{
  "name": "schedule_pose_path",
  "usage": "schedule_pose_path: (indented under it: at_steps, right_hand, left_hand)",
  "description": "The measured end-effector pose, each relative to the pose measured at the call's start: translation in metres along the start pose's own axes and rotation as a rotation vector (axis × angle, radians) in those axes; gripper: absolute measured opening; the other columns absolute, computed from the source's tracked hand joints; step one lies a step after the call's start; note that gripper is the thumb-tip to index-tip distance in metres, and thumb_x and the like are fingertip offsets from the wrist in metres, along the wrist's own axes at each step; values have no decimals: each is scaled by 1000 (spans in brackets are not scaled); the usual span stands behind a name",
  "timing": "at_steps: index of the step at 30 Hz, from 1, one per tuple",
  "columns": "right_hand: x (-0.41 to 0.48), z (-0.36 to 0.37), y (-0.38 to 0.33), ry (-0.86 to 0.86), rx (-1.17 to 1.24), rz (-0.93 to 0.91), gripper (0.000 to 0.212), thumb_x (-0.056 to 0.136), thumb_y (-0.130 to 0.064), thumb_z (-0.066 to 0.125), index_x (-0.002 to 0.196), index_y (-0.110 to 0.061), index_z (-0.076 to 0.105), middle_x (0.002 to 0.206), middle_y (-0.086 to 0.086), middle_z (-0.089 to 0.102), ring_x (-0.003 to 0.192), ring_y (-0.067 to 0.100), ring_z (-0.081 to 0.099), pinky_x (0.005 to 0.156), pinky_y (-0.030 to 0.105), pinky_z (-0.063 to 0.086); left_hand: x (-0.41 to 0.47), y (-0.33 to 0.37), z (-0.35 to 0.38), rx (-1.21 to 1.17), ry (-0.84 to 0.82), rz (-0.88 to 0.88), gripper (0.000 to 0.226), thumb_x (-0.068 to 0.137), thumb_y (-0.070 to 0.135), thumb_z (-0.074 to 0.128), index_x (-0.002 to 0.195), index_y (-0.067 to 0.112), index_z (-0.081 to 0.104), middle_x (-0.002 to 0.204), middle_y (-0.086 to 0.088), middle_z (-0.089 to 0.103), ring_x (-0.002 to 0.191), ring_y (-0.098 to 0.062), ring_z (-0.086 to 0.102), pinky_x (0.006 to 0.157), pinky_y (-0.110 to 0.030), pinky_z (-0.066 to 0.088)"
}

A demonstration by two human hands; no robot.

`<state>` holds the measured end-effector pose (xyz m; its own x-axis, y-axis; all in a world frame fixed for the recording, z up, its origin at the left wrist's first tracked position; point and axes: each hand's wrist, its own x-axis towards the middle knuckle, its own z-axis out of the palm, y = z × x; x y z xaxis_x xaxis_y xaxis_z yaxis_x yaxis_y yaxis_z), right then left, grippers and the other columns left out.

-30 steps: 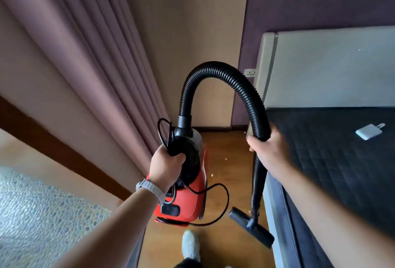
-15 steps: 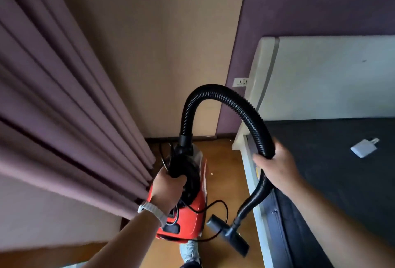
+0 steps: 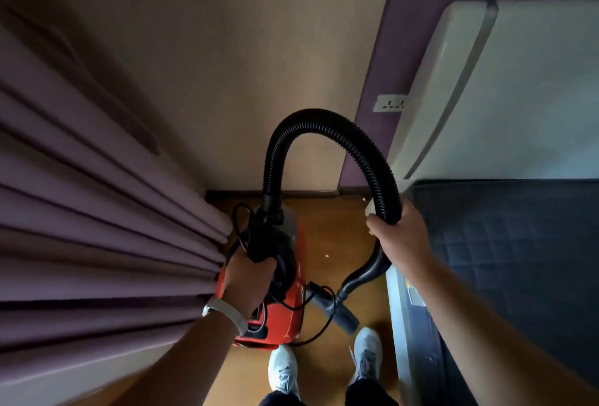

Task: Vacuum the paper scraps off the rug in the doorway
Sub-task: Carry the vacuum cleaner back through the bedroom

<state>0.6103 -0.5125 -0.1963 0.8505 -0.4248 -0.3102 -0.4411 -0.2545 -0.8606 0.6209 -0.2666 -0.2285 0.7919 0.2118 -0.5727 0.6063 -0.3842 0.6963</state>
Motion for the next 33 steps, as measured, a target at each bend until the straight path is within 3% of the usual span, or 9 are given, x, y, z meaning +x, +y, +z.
schedule_pose_path:
  at_steps: [5, 9, 13, 15, 18, 23, 25, 27, 33]
  right_hand:
    - [74, 18, 44, -13, -2, -79, 23, 80, -5, 68, 87, -22, 54, 75, 18, 63, 54, 14, 54, 42, 14, 41]
    - [117, 40, 87, 16, -13, -177, 20, 79, -11, 68, 94, -17, 57, 81, 19, 65, 66, 31, 63, 52, 31, 50]
    - [162, 61, 132, 46, -52, -299, 20, 78, -15, 69, 83, -23, 52, 72, 0, 55, 59, 10, 54, 48, 24, 43]
    - [186, 70, 152, 71, -86, -383, 20, 80, -17, 71, 87, -22, 54, 74, -5, 54, 59, -1, 53, 48, 12, 39]
    - [217, 83, 184, 123, -166, -514, 23, 82, -23, 73, 91, -24, 52, 77, -13, 52, 66, -3, 51, 50, 8, 36]
    - [265, 106, 266, 168, -155, -551, 23, 83, -28, 74, 95, -18, 58, 79, -7, 59, 72, 6, 58, 61, 29, 50]
    - [279, 112, 291, 158, -142, -526, 21, 84, -29, 74, 97, -20, 59, 81, -5, 61, 74, 7, 60, 63, 28, 52]
    - [291, 116, 308, 157, -147, -493, 20, 84, -29, 72, 97, -21, 59, 81, -3, 61, 74, 7, 60, 62, 27, 51]
    - [318, 135, 336, 64, -188, -441, 21, 83, -28, 73, 97, -20, 59, 79, -5, 61, 72, 12, 62, 62, 36, 55]
  left_hand:
    - [65, -28, 58, -6, 42, -3, 13, 81, 6, 63, 81, 19, 61, 62, -5, 63, 55, -21, 57, 53, -32, 48]
    - [116, -65, 108, -39, 73, 22, 13, 81, 4, 62, 76, 16, 61, 55, -2, 62, 51, -20, 58, 49, -31, 47]
    - [177, -104, 152, -69, 83, 86, 13, 83, 4, 63, 78, 15, 58, 58, -2, 60, 43, -13, 54, 40, -24, 41]
    - [207, -124, 174, -67, 85, 125, 16, 83, 3, 63, 74, 15, 57, 57, -1, 58, 43, -9, 53, 36, -18, 38]
    - [247, -153, 204, -87, 62, 150, 16, 84, 3, 62, 77, 17, 58, 61, 1, 59, 51, -10, 56, 39, -17, 39]
    - [298, -193, 236, -132, 74, 131, 11, 85, 6, 62, 85, 17, 58, 65, -3, 63, 54, -18, 60, 41, -27, 45]
    - [310, -203, 247, -129, 68, 135, 16, 85, 6, 62, 90, 22, 60, 73, -6, 68, 63, -24, 66, 53, -39, 57]
    - [317, -211, 258, -122, 47, 130, 23, 85, 5, 61, 92, 27, 60, 78, -5, 70, 71, -26, 68, 66, -46, 60]
    - [331, -229, 281, -116, 27, 47, 23, 88, 7, 59, 101, 26, 60, 83, -13, 71, 82, -41, 69, 70, -53, 58]
